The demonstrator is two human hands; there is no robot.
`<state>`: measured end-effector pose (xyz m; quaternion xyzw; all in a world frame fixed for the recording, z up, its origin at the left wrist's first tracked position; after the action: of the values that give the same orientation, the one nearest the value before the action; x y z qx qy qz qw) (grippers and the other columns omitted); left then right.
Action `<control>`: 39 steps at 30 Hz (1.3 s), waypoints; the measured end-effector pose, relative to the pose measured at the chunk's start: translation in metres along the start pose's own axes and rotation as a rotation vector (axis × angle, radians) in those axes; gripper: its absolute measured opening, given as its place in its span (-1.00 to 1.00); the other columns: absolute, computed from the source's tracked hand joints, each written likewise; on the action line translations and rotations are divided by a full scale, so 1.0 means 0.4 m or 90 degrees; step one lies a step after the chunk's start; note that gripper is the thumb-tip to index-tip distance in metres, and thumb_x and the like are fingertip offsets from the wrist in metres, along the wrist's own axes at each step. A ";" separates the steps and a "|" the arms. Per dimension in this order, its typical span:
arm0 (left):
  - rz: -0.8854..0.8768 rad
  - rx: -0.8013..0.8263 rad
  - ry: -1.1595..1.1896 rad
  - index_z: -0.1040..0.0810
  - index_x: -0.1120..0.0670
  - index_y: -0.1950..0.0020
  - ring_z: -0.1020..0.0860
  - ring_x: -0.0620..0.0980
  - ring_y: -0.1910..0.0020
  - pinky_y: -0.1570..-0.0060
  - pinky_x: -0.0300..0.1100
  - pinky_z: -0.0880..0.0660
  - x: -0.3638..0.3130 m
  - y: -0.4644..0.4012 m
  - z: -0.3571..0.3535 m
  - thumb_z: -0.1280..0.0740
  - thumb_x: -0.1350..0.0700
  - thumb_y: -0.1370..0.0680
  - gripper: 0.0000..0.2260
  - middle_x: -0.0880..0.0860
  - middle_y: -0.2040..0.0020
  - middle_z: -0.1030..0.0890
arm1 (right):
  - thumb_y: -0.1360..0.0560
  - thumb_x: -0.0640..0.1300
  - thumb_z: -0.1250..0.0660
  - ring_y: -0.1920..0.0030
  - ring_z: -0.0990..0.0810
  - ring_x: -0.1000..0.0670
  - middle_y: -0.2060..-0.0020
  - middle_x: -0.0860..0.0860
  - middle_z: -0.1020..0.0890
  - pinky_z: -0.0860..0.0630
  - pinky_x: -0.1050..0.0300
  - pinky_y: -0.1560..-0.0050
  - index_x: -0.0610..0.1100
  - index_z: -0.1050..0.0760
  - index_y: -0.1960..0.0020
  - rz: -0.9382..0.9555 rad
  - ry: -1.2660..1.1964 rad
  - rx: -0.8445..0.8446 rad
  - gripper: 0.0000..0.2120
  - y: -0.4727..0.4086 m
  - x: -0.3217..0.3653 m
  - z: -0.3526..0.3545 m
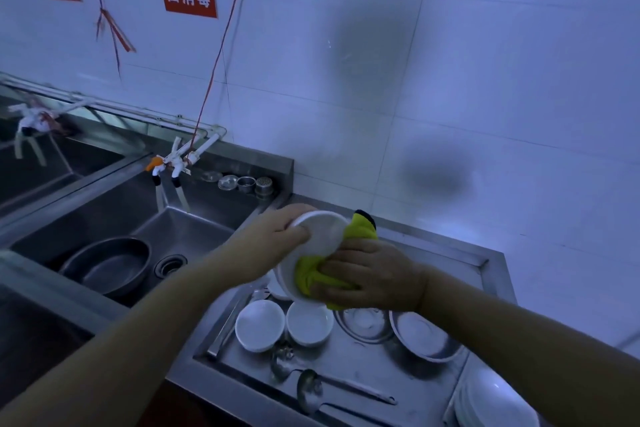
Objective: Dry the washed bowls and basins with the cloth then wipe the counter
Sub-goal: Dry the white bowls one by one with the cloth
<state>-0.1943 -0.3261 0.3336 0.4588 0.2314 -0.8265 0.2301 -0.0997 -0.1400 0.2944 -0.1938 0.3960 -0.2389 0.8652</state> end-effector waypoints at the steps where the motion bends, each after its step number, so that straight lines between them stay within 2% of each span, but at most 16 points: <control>1: 0.013 0.020 0.006 -0.55 -0.16 -0.11 -0.58 -0.12 0.07 0.08 -0.17 -0.55 -0.005 -0.004 0.013 -0.21 0.00 -0.41 -0.70 -0.08 0.06 -0.62 | -0.51 -0.07 -0.41 0.12 -0.66 -0.07 0.10 -0.09 -0.70 -0.57 0.00 -0.03 -0.08 -0.45 -0.17 0.001 -0.001 0.004 -0.72 -0.003 0.000 -0.003; 2: 0.017 -0.003 0.030 -0.58 -0.15 -0.08 -0.58 -0.12 0.10 0.12 -0.22 -0.55 -0.007 -0.006 0.020 -0.23 0.00 -0.40 -0.72 -0.07 0.08 -0.63 | -0.51 -0.09 -0.41 0.15 -0.66 -0.08 0.12 -0.10 -0.69 -0.58 0.00 0.01 -0.09 -0.46 -0.15 -0.021 0.008 -0.004 -0.74 -0.012 0.006 -0.008; 5: 0.017 -0.217 0.173 -0.60 -0.20 0.04 -0.59 -0.05 0.11 0.23 -0.29 -0.52 0.002 0.013 -0.016 -0.31 0.07 -0.41 -0.79 -0.08 0.14 -0.64 | -0.50 -0.17 -0.42 0.27 -0.62 -0.09 0.14 -0.11 -0.68 -0.54 0.01 0.17 -0.11 -0.56 -0.13 -0.188 0.082 -0.054 -0.79 -0.059 0.044 -0.027; 7: -0.017 -0.296 0.280 -0.56 -0.30 0.01 -0.59 -0.14 0.09 0.23 -0.31 -0.52 0.021 0.034 -0.068 -0.29 0.07 -0.42 -0.73 -0.16 0.09 -0.63 | -0.50 -0.18 -0.43 0.27 -0.61 -0.10 0.05 -0.11 -0.69 -0.52 0.01 0.16 -0.12 -0.60 -0.16 -0.325 0.109 -0.102 -0.76 -0.094 0.077 -0.042; 9: -0.042 -0.332 0.324 -0.53 -0.28 -0.07 -0.58 -0.20 0.05 0.20 -0.34 -0.51 0.032 0.047 -0.091 -0.21 0.08 -0.47 -0.71 -0.19 0.03 -0.61 | -0.49 -0.15 -0.43 0.22 -0.63 -0.09 -0.03 -0.10 -0.68 -0.51 0.03 0.11 -0.11 -0.62 -0.14 -0.386 0.099 -0.128 -0.77 -0.119 0.117 -0.062; 13: -0.060 -0.286 0.186 -0.53 -0.21 -0.03 -0.54 -0.21 0.05 0.14 -0.30 -0.48 0.042 0.063 -0.039 -0.15 0.09 -0.44 -0.71 -0.19 0.05 -0.60 | -0.48 -0.12 -0.44 0.20 -0.64 -0.07 0.07 -0.10 -0.69 -0.55 0.02 0.09 -0.11 -0.57 -0.17 -0.280 0.058 -0.107 -0.73 -0.098 0.128 -0.058; 16: -0.001 -0.088 -0.043 -0.52 -0.17 -0.07 -0.55 -0.10 0.09 0.09 -0.03 -0.53 0.037 0.066 0.012 -0.14 0.03 -0.41 -0.70 -0.07 0.07 -0.60 | -0.49 -0.06 -0.43 0.15 -0.66 -0.08 0.14 -0.09 -0.70 -0.58 0.01 0.01 -0.09 -0.47 -0.14 -0.073 0.037 -0.036 -0.73 -0.055 0.092 -0.034; 18: 0.042 0.008 -0.117 -0.55 -0.10 -0.08 -0.56 -0.03 0.11 0.04 0.07 -0.54 0.030 0.058 0.037 -0.16 0.00 -0.39 -0.68 -0.01 0.09 -0.61 | -0.50 -0.05 -0.42 0.14 -0.66 -0.09 0.15 -0.09 -0.69 -0.58 0.01 -0.02 -0.09 -0.46 -0.12 -0.023 0.021 -0.007 -0.74 -0.051 0.081 -0.032; 20: 0.050 -0.033 -0.045 -0.59 -0.11 -0.03 -0.58 -0.03 0.11 0.02 0.04 -0.55 0.020 0.055 0.046 -0.20 -0.02 -0.38 -0.72 -0.03 0.10 -0.63 | -0.50 -0.10 -0.42 0.17 -0.65 -0.10 0.17 -0.10 -0.68 -0.58 -0.01 0.02 -0.10 -0.48 -0.10 -0.071 0.026 -0.006 -0.78 -0.066 0.089 -0.038; 23: 0.040 -0.226 0.161 -0.58 -0.25 0.07 -0.58 -0.18 0.16 0.20 -0.19 -0.55 0.033 0.082 0.003 -0.29 0.04 -0.38 -0.79 -0.18 0.15 -0.63 | -0.50 -0.17 -0.42 0.27 -0.60 -0.09 0.20 -0.09 -0.66 -0.53 0.02 0.12 -0.13 -0.62 -0.06 -0.257 0.073 -0.031 -0.85 -0.111 0.121 -0.041; 25: 0.001 -0.293 0.260 -0.51 -0.27 -0.01 -0.58 -0.25 0.16 0.29 -0.33 -0.52 0.051 0.107 -0.051 -0.29 0.10 -0.47 -0.75 -0.26 0.11 -0.61 | -0.52 -0.17 -0.39 0.27 -0.58 -0.10 0.16 -0.09 -0.67 -0.48 0.03 0.14 -0.13 -0.65 -0.08 -0.393 0.074 -0.056 -0.84 -0.146 0.150 -0.045; 28: -0.016 -0.334 0.317 -0.46 -0.21 -0.16 -0.56 -0.26 0.06 0.22 -0.39 -0.51 0.067 0.129 -0.077 -0.18 0.06 -0.51 -0.72 -0.23 0.00 -0.58 | -0.60 -0.09 -0.26 0.21 -0.61 -0.11 0.08 -0.09 -0.68 -0.45 0.06 0.11 -0.13 -0.65 -0.08 -0.462 0.007 -0.055 -0.78 -0.178 0.189 -0.054; 30: -0.022 -0.312 0.286 -0.45 -0.12 -0.23 -0.54 -0.22 -0.01 0.15 -0.36 -0.51 0.076 0.134 -0.060 -0.15 0.05 -0.50 -0.68 -0.16 -0.07 -0.56 | -0.60 0.01 -0.21 0.16 -0.63 -0.11 0.06 -0.09 -0.67 -0.48 0.05 0.07 -0.11 -0.64 -0.11 -0.438 -0.040 0.001 -0.70 -0.171 0.191 -0.046; 33: -0.017 -0.249 0.238 -0.47 -0.02 -0.24 -0.52 -0.06 -0.06 0.05 -0.25 -0.51 0.074 0.143 -0.045 -0.15 0.07 -0.47 -0.65 -0.01 -0.12 -0.55 | -0.52 0.15 -0.27 0.11 -0.65 -0.10 0.05 -0.09 -0.67 -0.56 0.01 -0.01 -0.12 -0.65 -0.08 -0.289 -0.046 0.113 -0.62 -0.120 0.162 -0.020; 36: 0.002 -0.184 0.208 -0.51 -0.08 -0.15 -0.52 -0.09 0.01 0.07 -0.24 -0.46 0.059 0.150 -0.046 -0.17 0.09 -0.41 -0.66 0.00 -0.06 -0.57 | -0.55 0.13 -0.23 0.05 -0.64 -0.10 0.03 -0.11 -0.66 -0.52 0.01 -0.14 -0.15 -0.64 -0.06 -0.158 -0.046 0.174 -0.62 -0.075 0.116 0.009; 39: 0.018 -0.158 0.226 -0.51 -0.08 -0.14 -0.54 -0.15 0.09 0.18 -0.31 -0.49 0.042 0.141 -0.055 -0.19 0.11 -0.41 -0.67 0.02 -0.03 -0.58 | -0.58 0.05 -0.24 0.01 -0.63 -0.12 -0.01 -0.13 -0.65 -0.53 0.00 -0.15 -0.20 -0.59 -0.14 -0.177 -0.006 0.185 -0.64 -0.061 0.099 0.015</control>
<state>-0.1546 -0.3602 0.2993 0.5688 0.3617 -0.6944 0.2520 -0.0787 -0.1813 0.2876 -0.1209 0.3225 -0.4097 0.8447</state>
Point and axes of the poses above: each hand's wrist, its own y-axis away from the middle knuckle, its own z-axis out of the back of the hand, x = y × z, the point moved 1 cm from there along -y, towards the middle knuckle
